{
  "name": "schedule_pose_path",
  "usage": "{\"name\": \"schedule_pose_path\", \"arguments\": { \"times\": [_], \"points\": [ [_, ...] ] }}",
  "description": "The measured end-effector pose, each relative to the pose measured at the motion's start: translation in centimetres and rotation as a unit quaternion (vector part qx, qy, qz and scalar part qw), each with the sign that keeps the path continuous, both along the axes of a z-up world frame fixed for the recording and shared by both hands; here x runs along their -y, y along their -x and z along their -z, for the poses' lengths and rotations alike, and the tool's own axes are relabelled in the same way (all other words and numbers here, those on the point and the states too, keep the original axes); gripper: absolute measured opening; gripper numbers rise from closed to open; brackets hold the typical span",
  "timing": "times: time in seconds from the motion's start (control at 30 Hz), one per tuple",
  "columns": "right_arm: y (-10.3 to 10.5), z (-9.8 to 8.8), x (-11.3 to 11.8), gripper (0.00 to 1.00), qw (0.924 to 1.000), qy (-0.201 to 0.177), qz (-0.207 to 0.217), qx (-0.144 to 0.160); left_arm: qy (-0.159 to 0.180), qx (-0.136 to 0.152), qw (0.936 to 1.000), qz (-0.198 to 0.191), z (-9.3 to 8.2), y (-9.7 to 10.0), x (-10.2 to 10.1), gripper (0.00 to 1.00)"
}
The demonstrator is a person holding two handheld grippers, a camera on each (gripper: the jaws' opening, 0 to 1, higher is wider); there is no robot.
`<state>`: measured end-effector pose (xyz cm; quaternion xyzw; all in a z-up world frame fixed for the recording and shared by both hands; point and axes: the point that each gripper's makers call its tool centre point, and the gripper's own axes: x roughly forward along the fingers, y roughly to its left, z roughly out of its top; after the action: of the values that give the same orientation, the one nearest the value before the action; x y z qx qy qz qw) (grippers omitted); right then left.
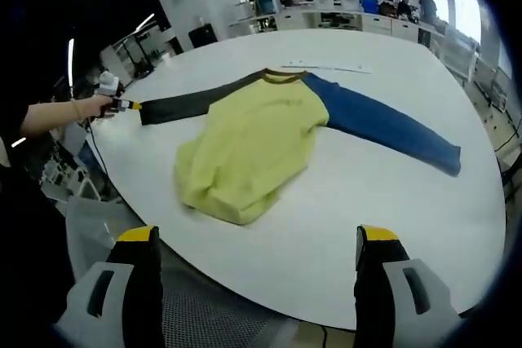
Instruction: Fold the garment on the visible template until the final outline fits inside the template.
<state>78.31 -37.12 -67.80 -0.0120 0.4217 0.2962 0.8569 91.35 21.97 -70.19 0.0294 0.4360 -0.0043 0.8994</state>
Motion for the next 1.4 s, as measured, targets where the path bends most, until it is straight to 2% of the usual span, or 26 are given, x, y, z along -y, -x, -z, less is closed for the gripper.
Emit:
{"name": "schedule_pose_path", "arguments": {
  "times": [0.27,1.07,1.4],
  "points": [
    [-0.1,0.5,0.1,0.99,1.0000,0.005,0.000,-0.008,-0.015,-0.012,0.9998,0.010,1.2,-0.6,-0.8,0.00],
    [-0.3,1.6,-0.3,0.99,0.9997,0.010,-0.002,-0.023,-0.017,-0.044,0.9988,0.014,4.5,-1.0,-1.5,0.00],
    [-0.5,1.6,-0.5,0.99,0.9997,0.004,0.000,-0.025,-0.018,-0.051,0.9985,0.015,4.9,-1.0,-1.5,0.00]
  ]
}}
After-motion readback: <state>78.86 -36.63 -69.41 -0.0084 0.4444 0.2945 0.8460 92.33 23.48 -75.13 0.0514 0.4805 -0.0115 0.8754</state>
